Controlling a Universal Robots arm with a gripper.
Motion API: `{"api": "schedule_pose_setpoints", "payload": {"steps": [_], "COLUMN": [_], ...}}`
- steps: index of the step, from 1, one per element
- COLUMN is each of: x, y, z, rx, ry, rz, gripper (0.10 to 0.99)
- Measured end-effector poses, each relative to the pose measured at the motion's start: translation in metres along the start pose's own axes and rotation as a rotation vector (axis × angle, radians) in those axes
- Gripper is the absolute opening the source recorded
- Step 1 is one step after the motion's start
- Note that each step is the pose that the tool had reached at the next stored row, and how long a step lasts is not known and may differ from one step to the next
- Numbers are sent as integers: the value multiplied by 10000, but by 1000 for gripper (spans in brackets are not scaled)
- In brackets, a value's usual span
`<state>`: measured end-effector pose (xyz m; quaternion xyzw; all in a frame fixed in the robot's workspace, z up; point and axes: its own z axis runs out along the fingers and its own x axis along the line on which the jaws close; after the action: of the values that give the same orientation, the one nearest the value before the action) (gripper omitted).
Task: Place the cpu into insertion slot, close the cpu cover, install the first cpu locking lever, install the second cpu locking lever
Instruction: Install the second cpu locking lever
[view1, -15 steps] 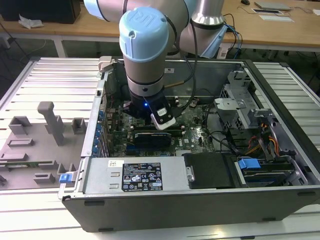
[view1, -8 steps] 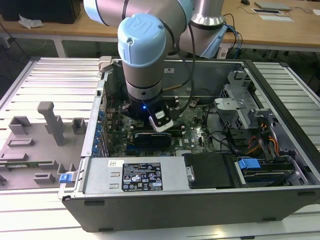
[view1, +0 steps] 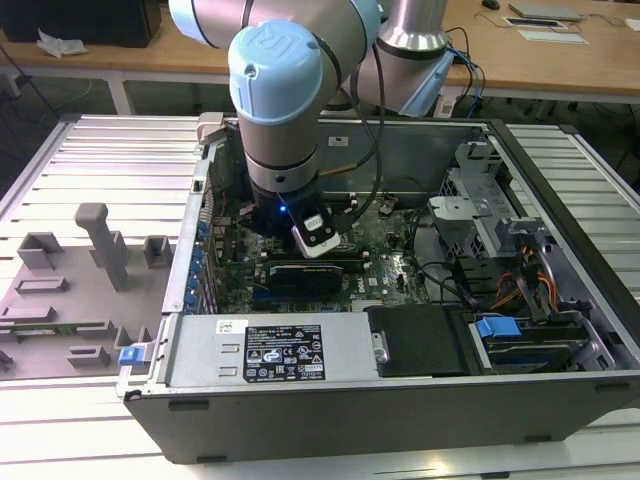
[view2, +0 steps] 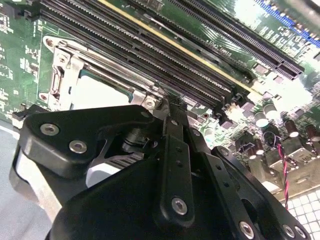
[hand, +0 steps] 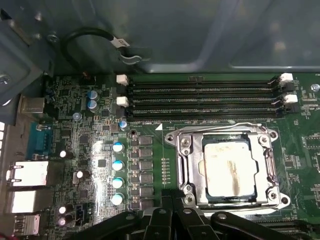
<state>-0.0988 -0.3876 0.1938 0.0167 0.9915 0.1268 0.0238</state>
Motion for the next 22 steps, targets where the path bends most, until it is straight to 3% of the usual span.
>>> {"api": "schedule_pose_setpoints", "payload": {"steps": [8, 15, 19, 22], "x": [0, 1, -1, -1], "y": [16, 5, 11, 9], "z": [-61, -21, -71, -72], "rx": [57, 66, 223, 244], "ry": [-2, -9, -7, -6], "rz": [-4, -28, -37, -39], "gripper": [106, 106, 106, 106]}}
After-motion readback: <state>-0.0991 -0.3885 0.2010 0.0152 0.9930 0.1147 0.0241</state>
